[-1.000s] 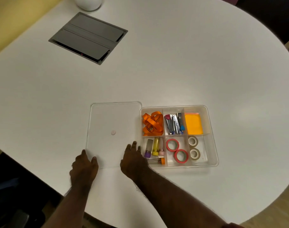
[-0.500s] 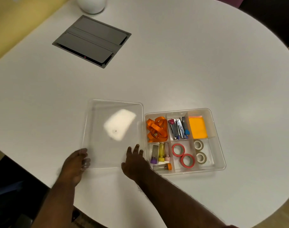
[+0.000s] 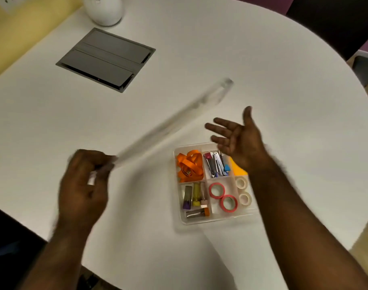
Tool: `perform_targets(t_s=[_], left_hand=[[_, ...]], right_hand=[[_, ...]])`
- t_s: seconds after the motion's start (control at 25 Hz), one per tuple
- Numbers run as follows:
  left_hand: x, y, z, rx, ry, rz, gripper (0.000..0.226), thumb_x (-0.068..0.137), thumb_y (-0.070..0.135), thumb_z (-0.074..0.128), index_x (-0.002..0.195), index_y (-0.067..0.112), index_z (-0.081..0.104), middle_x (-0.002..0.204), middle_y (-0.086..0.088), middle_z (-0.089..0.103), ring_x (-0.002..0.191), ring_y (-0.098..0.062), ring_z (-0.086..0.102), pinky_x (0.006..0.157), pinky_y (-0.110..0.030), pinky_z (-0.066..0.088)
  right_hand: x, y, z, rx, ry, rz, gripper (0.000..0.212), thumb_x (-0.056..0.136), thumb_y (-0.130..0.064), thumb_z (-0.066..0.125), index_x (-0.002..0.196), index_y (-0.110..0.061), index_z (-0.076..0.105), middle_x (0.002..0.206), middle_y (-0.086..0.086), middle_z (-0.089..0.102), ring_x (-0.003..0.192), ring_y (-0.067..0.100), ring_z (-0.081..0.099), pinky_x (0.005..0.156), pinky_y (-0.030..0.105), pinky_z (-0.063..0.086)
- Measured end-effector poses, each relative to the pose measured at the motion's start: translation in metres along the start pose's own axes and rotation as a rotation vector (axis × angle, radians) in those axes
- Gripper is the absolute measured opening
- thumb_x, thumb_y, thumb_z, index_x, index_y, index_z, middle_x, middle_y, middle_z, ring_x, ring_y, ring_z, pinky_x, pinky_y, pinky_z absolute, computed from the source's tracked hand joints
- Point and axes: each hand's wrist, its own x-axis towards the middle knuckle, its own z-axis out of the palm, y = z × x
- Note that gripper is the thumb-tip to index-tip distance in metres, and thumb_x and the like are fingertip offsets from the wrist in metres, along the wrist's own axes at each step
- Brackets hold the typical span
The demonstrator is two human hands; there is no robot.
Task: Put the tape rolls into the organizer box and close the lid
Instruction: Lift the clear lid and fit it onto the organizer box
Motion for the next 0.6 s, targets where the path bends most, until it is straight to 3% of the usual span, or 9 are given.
perform_targets(t_s=[0.08, 0.16, 0.28, 0.4, 0.6], left_hand=[[-0.013, 0.024, 0.03, 0.035, -0.076, 0.199, 0.014, 0.091, 0.017, 0.052, 0.095, 0.026, 0.061, 0.093, 0.017, 0.057, 0.089, -0.003, 0.052, 0.084, -0.017, 0.037], [-0.03, 0.035, 0.054, 0.054, -0.182, 0.325, 0.018, 0.089, 0.012, 0.05, 0.099, 0.021, 0.06, 0.089, -0.001, 0.064, 0.087, -0.016, 0.052, 0.081, -0.026, 0.035], [-0.066, 0.038, 0.085, 0.098, -0.315, 0.451, 0.018, 0.092, 0.015, 0.052, 0.105, 0.02, 0.062, 0.095, -0.003, 0.066, 0.093, -0.019, 0.054, 0.084, -0.029, 0.034], [-0.105, 0.032, 0.113, 0.123, -0.44, 0.495, 0.018, 0.09, 0.017, 0.058, 0.107, 0.024, 0.063, 0.103, 0.001, 0.064, 0.098, -0.019, 0.055, 0.087, -0.033, 0.033], [-0.145, 0.02, 0.151, 0.242, -0.635, 0.44, 0.033, 0.079, 0.018, 0.074, 0.107, 0.031, 0.062, 0.11, 0.005, 0.068, 0.108, -0.019, 0.061, 0.103, -0.042, 0.03]], right_hand=[[-0.015, -0.02, -0.036, 0.004, 0.013, 0.006, 0.074, 0.085, -0.073, 0.037, 0.123, -0.013, 0.059, 0.117, 0.008, 0.071, 0.071, 0.017, 0.071, 0.05, 0.019, 0.054], [-0.028, -0.029, -0.069, -0.072, 0.054, 0.011, 0.053, 0.086, -0.054, 0.054, 0.121, -0.014, 0.059, 0.121, 0.005, 0.07, 0.082, 0.016, 0.072, 0.06, 0.021, 0.057], [-0.042, -0.02, -0.114, -0.254, 0.168, 0.057, 0.026, 0.098, -0.029, 0.05, 0.12, -0.024, 0.062, 0.106, -0.011, 0.076, 0.075, 0.005, 0.073, 0.056, 0.014, 0.053], [-0.049, 0.005, -0.15, -0.406, 0.33, 0.06, 0.028, 0.096, -0.022, 0.056, 0.122, -0.028, 0.064, 0.084, -0.014, 0.072, 0.068, 0.008, 0.067, 0.054, 0.016, 0.05], [-0.045, 0.059, -0.186, -0.465, 0.545, 0.012, 0.03, 0.094, -0.021, 0.06, 0.124, -0.026, 0.064, 0.088, -0.007, 0.065, 0.071, 0.013, 0.061, 0.064, 0.026, 0.05]])
